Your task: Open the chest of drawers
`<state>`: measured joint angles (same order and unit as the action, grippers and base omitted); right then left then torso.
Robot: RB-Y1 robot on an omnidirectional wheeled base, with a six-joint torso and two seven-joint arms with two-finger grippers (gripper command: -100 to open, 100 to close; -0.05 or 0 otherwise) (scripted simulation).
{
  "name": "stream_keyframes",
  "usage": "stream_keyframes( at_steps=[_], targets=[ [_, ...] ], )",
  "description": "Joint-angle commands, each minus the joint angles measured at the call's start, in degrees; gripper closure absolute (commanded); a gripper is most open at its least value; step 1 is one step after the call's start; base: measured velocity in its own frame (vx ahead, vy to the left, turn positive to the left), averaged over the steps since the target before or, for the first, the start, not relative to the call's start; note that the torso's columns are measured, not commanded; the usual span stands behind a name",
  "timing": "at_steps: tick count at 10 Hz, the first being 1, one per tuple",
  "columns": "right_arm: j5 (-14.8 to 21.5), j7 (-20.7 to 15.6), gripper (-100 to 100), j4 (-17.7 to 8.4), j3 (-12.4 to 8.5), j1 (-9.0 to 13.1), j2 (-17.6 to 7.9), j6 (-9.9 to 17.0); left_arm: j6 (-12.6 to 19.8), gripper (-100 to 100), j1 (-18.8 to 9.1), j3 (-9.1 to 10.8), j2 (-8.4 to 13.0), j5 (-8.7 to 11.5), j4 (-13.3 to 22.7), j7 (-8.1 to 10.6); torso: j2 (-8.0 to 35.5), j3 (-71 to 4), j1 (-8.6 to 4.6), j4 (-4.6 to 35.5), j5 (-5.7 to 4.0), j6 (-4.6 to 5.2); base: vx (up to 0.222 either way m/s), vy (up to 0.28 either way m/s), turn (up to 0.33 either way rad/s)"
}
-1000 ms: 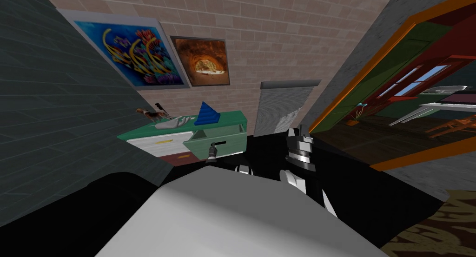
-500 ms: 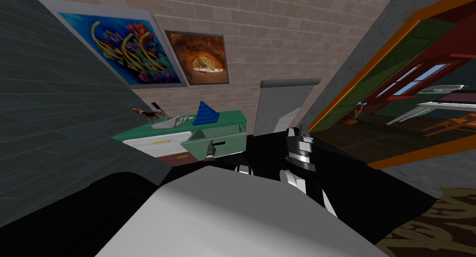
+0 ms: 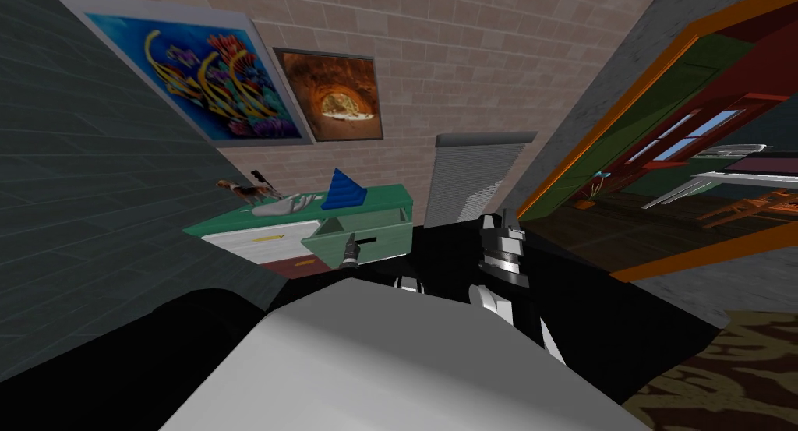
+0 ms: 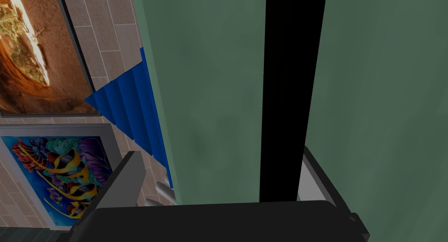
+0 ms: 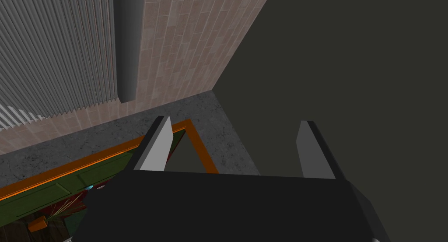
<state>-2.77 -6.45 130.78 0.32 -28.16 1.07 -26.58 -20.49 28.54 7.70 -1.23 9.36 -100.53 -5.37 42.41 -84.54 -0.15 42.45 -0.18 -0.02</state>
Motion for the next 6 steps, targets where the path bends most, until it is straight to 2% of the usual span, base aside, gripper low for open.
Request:
stream_keyframes(
  at_steps=[1,6],
  targets=[
    [0.0,0.0,0,0.0,0.0,0.0,0.0,0.0,0.4,0,0.1,0.01,0.0,0.0,-0.2,-0.02,0.0,0.0,0.00,0.0,0.05,0.02,0.000,0.000,0.000],
    [0.0,0.0,0,0.0,0.0,0.0,0.0,0.0,0.5,0,0.2,0.00,0.0,0.0,0.0,-0.01,-0.1,0.0,0.12,-0.1,0.15,0.02,0.000,0.000,0.000]
  ],
)
